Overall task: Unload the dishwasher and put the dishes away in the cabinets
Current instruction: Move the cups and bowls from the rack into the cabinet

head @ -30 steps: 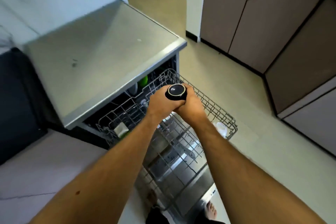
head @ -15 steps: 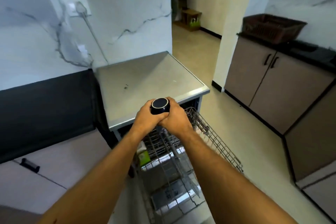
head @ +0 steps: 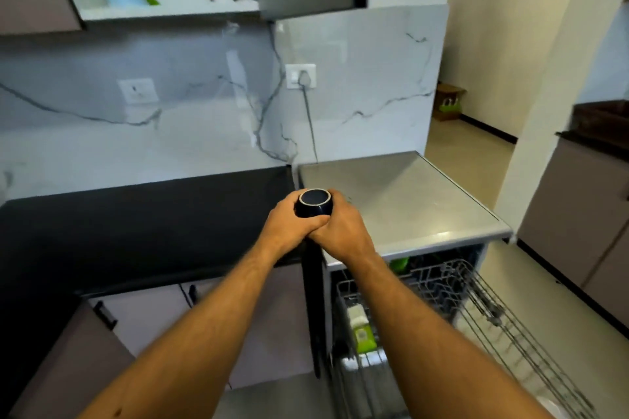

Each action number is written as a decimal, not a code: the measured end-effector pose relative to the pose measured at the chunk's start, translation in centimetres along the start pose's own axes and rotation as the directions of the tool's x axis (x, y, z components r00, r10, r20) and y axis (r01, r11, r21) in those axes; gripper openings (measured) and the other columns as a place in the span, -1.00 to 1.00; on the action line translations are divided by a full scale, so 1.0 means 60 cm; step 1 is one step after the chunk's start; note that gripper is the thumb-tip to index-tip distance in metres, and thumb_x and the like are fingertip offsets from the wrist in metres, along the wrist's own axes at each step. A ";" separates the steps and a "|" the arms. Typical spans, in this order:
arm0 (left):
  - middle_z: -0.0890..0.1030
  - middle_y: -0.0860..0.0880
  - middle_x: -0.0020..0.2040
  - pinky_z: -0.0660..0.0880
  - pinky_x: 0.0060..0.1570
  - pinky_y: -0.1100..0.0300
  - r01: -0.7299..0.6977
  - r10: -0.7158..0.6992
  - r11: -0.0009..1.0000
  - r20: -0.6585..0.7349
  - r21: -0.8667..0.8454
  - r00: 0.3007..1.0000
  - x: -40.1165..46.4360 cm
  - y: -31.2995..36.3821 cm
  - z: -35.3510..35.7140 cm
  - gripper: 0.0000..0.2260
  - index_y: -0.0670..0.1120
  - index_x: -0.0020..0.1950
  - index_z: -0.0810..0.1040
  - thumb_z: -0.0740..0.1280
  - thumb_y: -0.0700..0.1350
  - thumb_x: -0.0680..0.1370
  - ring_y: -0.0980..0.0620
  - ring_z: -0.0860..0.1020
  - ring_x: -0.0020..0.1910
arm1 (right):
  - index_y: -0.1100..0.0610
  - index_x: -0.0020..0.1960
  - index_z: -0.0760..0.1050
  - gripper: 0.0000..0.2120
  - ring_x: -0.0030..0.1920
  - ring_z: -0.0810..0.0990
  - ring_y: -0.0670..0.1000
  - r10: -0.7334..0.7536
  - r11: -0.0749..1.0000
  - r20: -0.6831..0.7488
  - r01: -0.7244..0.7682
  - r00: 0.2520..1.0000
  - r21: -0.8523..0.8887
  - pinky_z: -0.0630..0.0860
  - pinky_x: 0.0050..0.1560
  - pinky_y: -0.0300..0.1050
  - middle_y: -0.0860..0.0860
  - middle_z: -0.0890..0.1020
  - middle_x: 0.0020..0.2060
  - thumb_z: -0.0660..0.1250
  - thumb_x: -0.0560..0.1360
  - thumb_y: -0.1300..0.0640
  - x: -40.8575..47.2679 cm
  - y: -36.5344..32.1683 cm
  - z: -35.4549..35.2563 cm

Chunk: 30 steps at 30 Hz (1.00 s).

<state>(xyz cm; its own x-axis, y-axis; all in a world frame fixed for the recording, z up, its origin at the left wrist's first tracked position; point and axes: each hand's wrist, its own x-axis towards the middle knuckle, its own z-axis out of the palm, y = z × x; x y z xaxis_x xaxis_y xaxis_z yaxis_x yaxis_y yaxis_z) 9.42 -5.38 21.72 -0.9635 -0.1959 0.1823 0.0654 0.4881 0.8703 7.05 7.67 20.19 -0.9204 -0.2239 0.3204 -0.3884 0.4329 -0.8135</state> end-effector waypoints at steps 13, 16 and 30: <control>0.65 0.08 0.06 0.58 -0.06 0.26 -0.095 0.089 0.995 -0.217 -0.016 0.972 0.079 0.058 -0.384 -0.49 -0.01 0.26 0.55 0.58 -0.09 0.34 0.13 0.61 0.03 | 0.03 0.24 0.45 -0.39 -0.05 0.63 -0.02 -0.224 0.972 -0.024 0.225 0.974 0.066 0.62 0.00 -0.07 -0.06 0.65 -0.04 0.54 0.23 0.02 0.156 -0.327 0.175; 0.64 0.05 0.07 0.54 -0.10 0.31 -0.123 0.119 0.992 -0.254 0.000 0.960 0.113 0.077 -0.433 -0.49 -0.02 0.27 0.54 0.57 -0.11 0.35 0.10 0.60 0.05 | 0.07 0.27 0.45 -0.36 -0.03 0.62 0.00 -0.277 0.959 -0.041 0.279 0.960 0.055 0.61 0.01 -0.11 -0.01 0.66 0.01 0.56 0.24 0.04 0.203 -0.370 0.190; 0.63 0.06 0.05 0.58 0.04 0.18 -0.200 0.195 0.980 -0.352 0.024 0.916 0.356 0.109 -0.541 -0.56 -0.01 0.21 0.54 0.56 -0.03 0.38 0.09 0.59 0.03 | 0.04 0.22 0.49 -0.41 -0.11 0.61 -0.03 -0.374 0.926 -0.133 0.377 0.918 0.002 0.55 -0.17 -0.18 -0.12 0.59 -0.13 0.53 0.22 -0.01 0.474 -0.450 0.234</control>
<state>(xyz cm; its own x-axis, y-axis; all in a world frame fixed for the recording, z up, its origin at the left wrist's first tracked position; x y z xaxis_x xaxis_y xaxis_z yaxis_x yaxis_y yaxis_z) -2.31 -33.99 46.15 -0.7782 -0.3832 0.4976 0.2503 0.5373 0.8054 -8.05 -22.62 44.46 -0.7055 -0.2513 0.6627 -0.7070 0.3143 -0.6335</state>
